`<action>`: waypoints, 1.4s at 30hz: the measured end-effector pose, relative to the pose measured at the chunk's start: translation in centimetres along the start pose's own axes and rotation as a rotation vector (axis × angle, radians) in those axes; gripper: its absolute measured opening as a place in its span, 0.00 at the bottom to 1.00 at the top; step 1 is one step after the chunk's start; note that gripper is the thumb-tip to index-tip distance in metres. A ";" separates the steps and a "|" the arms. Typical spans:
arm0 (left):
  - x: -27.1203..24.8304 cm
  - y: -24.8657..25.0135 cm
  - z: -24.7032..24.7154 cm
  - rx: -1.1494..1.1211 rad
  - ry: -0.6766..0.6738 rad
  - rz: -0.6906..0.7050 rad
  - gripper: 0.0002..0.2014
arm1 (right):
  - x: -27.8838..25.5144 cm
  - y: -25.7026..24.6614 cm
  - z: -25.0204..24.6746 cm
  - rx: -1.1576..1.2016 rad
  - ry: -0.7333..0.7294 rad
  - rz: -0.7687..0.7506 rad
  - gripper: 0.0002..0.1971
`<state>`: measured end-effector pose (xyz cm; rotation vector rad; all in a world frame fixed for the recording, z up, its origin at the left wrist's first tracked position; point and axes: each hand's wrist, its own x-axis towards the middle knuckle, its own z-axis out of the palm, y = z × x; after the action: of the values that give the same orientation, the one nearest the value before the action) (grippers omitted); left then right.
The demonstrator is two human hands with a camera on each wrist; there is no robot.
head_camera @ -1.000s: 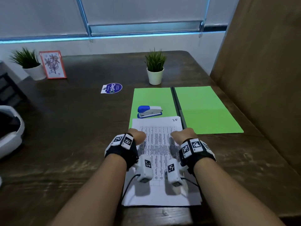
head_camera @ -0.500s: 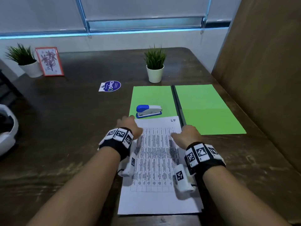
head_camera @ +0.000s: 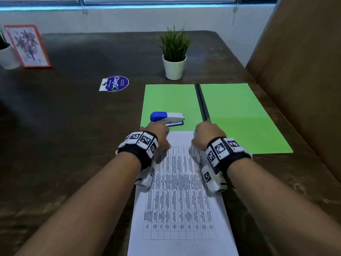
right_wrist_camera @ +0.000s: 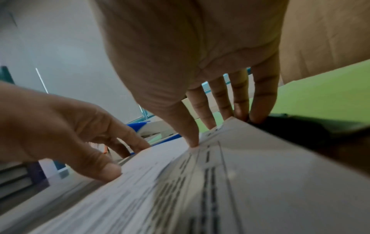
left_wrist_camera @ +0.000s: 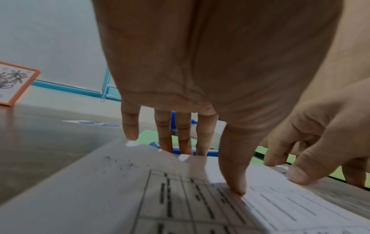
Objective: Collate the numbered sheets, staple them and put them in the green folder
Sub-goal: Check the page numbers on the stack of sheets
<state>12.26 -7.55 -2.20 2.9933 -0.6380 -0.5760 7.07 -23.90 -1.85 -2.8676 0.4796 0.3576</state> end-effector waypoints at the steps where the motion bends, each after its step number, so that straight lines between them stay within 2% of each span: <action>1: 0.0 0.1 0.2 -0.009 0.005 -0.009 0.11 | -0.1 0.0 0.2 -0.008 0.013 0.000 0.14; 5: -0.5 0.3 0.6 -0.021 0.029 -0.023 0.09 | -0.4 0.2 0.4 -0.012 0.018 -0.021 0.17; 8: -0.6 0.2 0.7 -0.014 0.041 -0.003 0.13 | -0.5 0.4 0.6 0.006 0.021 -0.034 0.16; 12: 0.2 -0.5 0.6 0.032 -0.012 0.017 0.19 | 0.3 0.8 0.7 -0.022 0.004 -0.064 0.15; 18: 1.2 -0.9 1.3 0.049 -0.004 0.076 0.20 | 0.4 1.7 1.2 0.007 -0.009 -0.104 0.13; 20: 1.1 -1.2 1.3 0.036 -0.003 0.093 0.20 | 0.3 2.1 1.1 0.077 0.001 -0.097 0.18; 23: 0.8 -1.5 1.0 -0.018 -0.003 0.096 0.21 | -0.2 3.0 1.1 0.304 0.052 -0.053 0.32; 24: 0.6 -1.6 0.9 -0.053 -0.004 0.089 0.22 | -0.5 3.4 1.3 0.375 0.074 -0.039 0.33; 29: -0.5 -2.2 0.7 -0.236 0.004 0.086 0.25 | -1.7 5.7 2.9 0.504 0.091 -0.036 0.24; 35: -1.6 -1.3 1.2 -0.203 -0.020 0.032 0.21 | -3.4 7.1 3.2 0.595 0.106 -0.045 0.25; 38: -2.2 -0.8 1.6 -0.203 -0.035 0.034 0.27 | -4.4 7.2 3.5 0.558 0.095 -0.092 0.16; 40: -2.6 -0.5 1.7 -0.206 -0.034 0.033 0.27 | -4.8 7.2 3.4 0.526 0.075 -0.124 0.11; 42: -2.9 -0.3 1.8 -0.196 -0.025 0.026 0.22 | -5.2 7.4 3.2 0.494 0.054 -0.147 0.19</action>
<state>9.28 -6.02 -2.91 2.7962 -0.5846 -0.6355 -0.92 -28.39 -4.73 -2.4153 0.3089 0.1135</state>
